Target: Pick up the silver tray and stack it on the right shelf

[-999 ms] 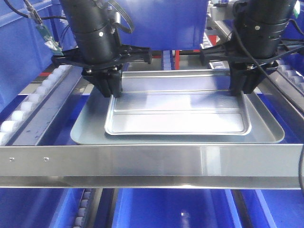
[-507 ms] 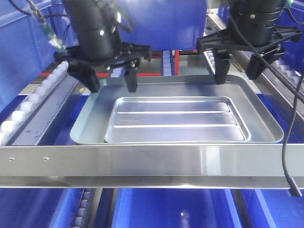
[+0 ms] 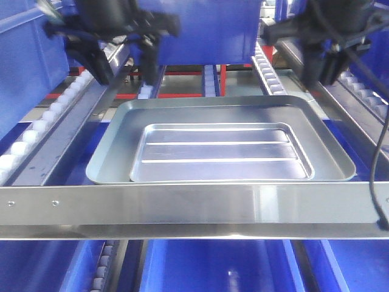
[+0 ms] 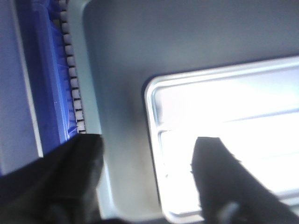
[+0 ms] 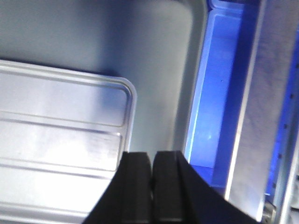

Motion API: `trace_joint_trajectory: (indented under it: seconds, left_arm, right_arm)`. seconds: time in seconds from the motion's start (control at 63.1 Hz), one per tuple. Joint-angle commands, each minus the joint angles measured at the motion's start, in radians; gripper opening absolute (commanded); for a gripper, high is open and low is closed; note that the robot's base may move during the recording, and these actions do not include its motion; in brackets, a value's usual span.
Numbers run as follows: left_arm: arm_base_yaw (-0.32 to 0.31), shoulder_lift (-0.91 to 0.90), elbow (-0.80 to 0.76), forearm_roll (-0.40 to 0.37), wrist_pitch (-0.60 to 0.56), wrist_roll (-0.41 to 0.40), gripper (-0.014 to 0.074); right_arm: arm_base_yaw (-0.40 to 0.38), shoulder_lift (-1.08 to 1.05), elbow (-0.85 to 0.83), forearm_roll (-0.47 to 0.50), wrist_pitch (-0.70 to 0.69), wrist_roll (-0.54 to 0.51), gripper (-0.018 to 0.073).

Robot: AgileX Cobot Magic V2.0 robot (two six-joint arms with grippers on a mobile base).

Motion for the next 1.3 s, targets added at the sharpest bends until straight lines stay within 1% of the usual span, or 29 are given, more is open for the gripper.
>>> trace_joint_trajectory:
  seconds: [0.0, 0.143, 0.19, 0.206, 0.254, 0.428, 0.571, 0.65, 0.793, 0.92, 0.983, 1.062, 1.142, 1.284]
  left_arm:
    - [0.002, -0.124, 0.064, 0.015, -0.081, 0.004, 0.0149]
    - [0.002, -0.237, 0.230, 0.024, -0.164, 0.004, -0.0048]
    - [0.002, -0.279, 0.283, 0.025, -0.190, 0.004, -0.0105]
    - [0.002, -0.290, 0.309, 0.025, -0.198, 0.004, -0.0110]
    - [0.002, -0.326, 0.363, 0.030, -0.227, 0.004, -0.0092]
    - [0.002, -0.481, 0.582, 0.033, -0.371, 0.004, -0.0093]
    - [0.002, -0.630, 0.765, 0.033, -0.484, 0.004, -0.0093]
    - [0.002, -0.707, 0.845, 0.033, -0.517, 0.004, -0.0093]
    - [0.002, -0.859, 0.951, 0.033, -0.513, 0.004, -0.0093]
    - [0.002, -1.015, 1.006, 0.045, -0.506, 0.006, -0.0093]
    - [0.001, -1.120, 1.014, 0.075, -0.494, 0.006, -0.0093]
    - [0.001, -1.215, 1.014, 0.093, -0.483, 0.006, -0.0093]
    - [0.001, -1.299, 1.014, 0.097, -0.474, 0.006, -0.0093]
    - [0.001, -1.404, 1.014, 0.097, -0.462, 0.006, -0.0093]
  right_arm:
    - [-0.005, -0.084, -0.008, -0.029, -0.018, -0.014, 0.0060]
    - [-0.005, -0.141, 0.072, -0.029, -0.027, -0.035, 0.0052]
    - [-0.004, -0.165, 0.106, -0.029, -0.039, -0.036, 0.0052]
    - [-0.004, -0.173, 0.118, -0.029, -0.041, -0.036, 0.0052]
    - [-0.003, -0.197, 0.163, -0.028, -0.058, -0.036, 0.0052]
    - [0.010, -0.320, 0.334, -0.017, -0.141, -0.036, 0.0052]
    - [0.046, -0.466, 0.489, -0.015, -0.227, -0.036, 0.0052]
    - [0.064, -0.544, 0.557, -0.015, -0.269, -0.036, 0.0052]
    - [0.071, -0.718, 0.649, -0.014, -0.299, -0.036, 0.0052]
    - [0.071, -0.894, 0.711, -0.014, -0.299, -0.036, 0.0052]
    - [0.071, -1.015, 0.742, -0.014, -0.297, -0.036, 0.0052]
    - [0.071, -1.130, 0.763, -0.014, -0.297, -0.036, 0.0052]
    - [0.071, -1.242, 0.776, -0.014, -0.297, -0.036, 0.0052]
    - [0.071, -1.376, 0.780, -0.014, -0.297, -0.036, 0.0052]
